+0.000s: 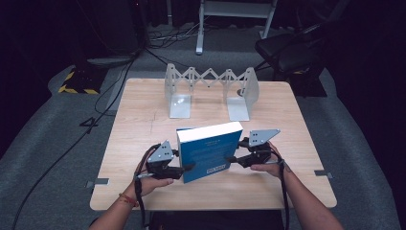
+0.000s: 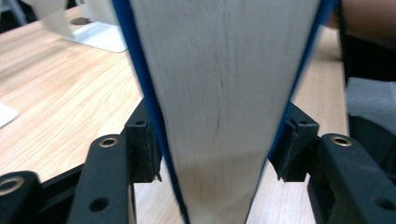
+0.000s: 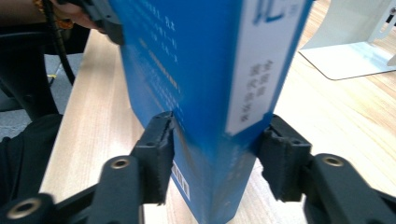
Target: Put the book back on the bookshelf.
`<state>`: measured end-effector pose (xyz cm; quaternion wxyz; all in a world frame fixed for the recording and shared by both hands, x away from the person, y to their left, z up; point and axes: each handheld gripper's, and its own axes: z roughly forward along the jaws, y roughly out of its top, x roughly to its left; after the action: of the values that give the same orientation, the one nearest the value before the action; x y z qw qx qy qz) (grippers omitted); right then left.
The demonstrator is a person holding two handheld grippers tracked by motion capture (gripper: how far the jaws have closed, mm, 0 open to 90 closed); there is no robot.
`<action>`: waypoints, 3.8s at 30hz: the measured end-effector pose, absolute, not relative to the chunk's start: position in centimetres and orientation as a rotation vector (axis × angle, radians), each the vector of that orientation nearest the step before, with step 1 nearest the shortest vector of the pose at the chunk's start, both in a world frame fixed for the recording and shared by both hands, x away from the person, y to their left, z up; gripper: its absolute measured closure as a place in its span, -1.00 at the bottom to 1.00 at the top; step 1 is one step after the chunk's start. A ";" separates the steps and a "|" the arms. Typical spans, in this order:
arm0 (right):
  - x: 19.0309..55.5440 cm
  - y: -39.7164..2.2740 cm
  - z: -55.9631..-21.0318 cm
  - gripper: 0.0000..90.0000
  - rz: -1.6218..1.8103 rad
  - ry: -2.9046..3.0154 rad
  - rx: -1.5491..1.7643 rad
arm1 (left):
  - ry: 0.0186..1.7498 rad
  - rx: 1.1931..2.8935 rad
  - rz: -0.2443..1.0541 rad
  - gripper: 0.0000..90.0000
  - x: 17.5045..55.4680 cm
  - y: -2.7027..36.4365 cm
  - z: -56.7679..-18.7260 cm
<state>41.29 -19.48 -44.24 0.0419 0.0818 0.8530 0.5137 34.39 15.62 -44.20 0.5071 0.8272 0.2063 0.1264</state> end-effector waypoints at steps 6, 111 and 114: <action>40.6 -19.9 -44.1 0.37 1.625 2.658 0.144 | 0.584 1.966 0.361 -0.03 34.7 16.5 -44.5; 41.2 -23.5 -40.1 0.39 1.255 2.160 0.592 | 0.848 2.322 0.299 -0.60 37.0 18.0 -49.6; 41.9 -23.5 -39.6 0.39 1.225 2.147 0.600 | 0.824 2.294 0.296 -0.66 37.0 18.0 -50.1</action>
<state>41.88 -23.48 -39.61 0.2945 0.2255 0.8065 0.4604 36.99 18.04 -50.08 0.3364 0.8799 0.3159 0.1134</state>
